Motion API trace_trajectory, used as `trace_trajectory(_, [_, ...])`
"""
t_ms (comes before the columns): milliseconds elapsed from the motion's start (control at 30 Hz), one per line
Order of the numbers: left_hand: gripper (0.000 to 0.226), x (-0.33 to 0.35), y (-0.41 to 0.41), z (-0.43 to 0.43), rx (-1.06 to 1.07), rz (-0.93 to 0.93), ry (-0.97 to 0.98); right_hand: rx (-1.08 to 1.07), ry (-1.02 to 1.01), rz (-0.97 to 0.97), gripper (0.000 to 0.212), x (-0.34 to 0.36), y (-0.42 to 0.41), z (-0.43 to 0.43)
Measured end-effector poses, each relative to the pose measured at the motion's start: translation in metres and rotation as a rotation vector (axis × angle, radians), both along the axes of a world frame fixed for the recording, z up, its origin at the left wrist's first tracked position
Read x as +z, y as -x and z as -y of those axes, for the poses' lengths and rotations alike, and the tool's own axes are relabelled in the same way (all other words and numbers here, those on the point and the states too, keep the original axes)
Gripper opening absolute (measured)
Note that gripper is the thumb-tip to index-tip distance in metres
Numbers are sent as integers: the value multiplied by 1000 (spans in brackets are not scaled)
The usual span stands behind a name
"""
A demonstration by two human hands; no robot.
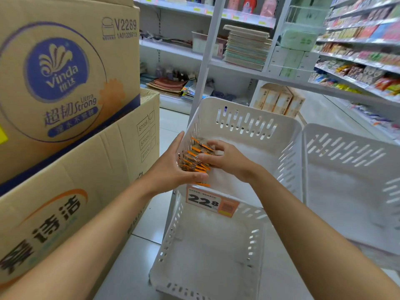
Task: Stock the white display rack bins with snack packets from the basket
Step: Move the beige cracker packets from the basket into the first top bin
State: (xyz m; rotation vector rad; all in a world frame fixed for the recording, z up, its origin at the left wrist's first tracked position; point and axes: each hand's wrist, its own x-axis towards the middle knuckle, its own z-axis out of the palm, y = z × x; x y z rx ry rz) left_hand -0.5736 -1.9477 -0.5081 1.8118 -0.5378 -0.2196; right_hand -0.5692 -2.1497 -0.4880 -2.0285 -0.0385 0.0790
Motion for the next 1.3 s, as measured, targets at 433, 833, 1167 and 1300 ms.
trace_trajectory(433, [56, 21, 136, 13, 251, 344, -312, -325, 324, 439, 34, 13, 185, -25])
trace_trajectory(833, [51, -104, 321, -9, -15, -106, -413, -178, 415, -383, 50, -152, 430, -10])
trace_trajectory(1167, [58, -108, 358, -23, 44, -193, -353, -315, -20, -246, 14, -140, 435, -22])
trace_trajectory(1300, [91, -99, 375, -3, -41, -425, -190, -518, -484, -174, 19, -104, 438, -15])
